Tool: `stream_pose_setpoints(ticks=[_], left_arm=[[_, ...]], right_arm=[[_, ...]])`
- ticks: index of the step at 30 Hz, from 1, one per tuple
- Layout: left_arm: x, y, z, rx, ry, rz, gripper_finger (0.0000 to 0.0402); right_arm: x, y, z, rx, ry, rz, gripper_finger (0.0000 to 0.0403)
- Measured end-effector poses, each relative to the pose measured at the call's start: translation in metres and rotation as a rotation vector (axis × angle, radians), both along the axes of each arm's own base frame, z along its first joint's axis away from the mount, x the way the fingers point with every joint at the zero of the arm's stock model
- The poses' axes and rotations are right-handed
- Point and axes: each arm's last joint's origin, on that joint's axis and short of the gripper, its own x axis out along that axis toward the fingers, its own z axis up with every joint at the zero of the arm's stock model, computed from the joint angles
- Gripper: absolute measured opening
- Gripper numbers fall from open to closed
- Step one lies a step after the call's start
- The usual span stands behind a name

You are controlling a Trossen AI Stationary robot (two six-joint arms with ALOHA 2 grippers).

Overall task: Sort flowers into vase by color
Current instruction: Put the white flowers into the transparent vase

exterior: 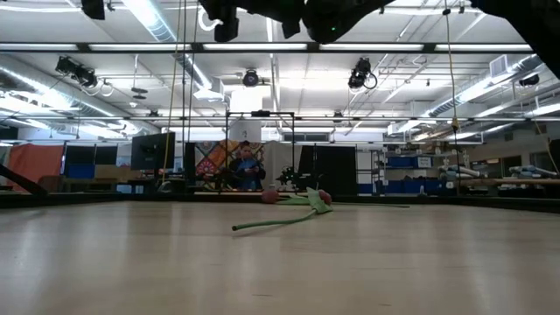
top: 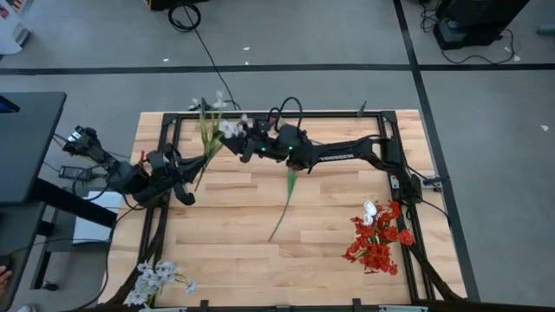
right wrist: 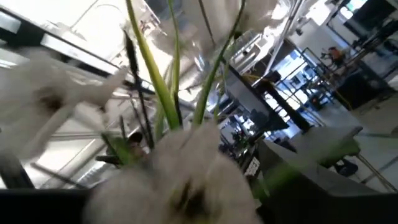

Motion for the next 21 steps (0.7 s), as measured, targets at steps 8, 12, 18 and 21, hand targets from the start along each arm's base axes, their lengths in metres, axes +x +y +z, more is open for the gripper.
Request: stream_pose_setpoints(ticks=[8,12,18,21], left_arm=[[0.001,0.009,0.002,-0.021,-0.011,0.094,0.0004],[0.001,0.012,0.002,-0.052,-0.03,0.117,0.0004],[0.004,0.014,0.0,-0.069,-0.033,0.128,0.0004],[0.008,0.013,-0.003,-0.078,-0.019,0.126,0.0005]], right_arm=[[0.003,0.009,-0.003,-0.04,0.05,0.096,0.0202],[0.004,0.007,-0.006,-0.034,0.079,0.094,0.0183],[0.005,-0.006,-0.012,-0.013,0.145,0.097,0.0116],[0.004,-0.01,-0.012,-0.025,0.15,0.117,0.0069]])
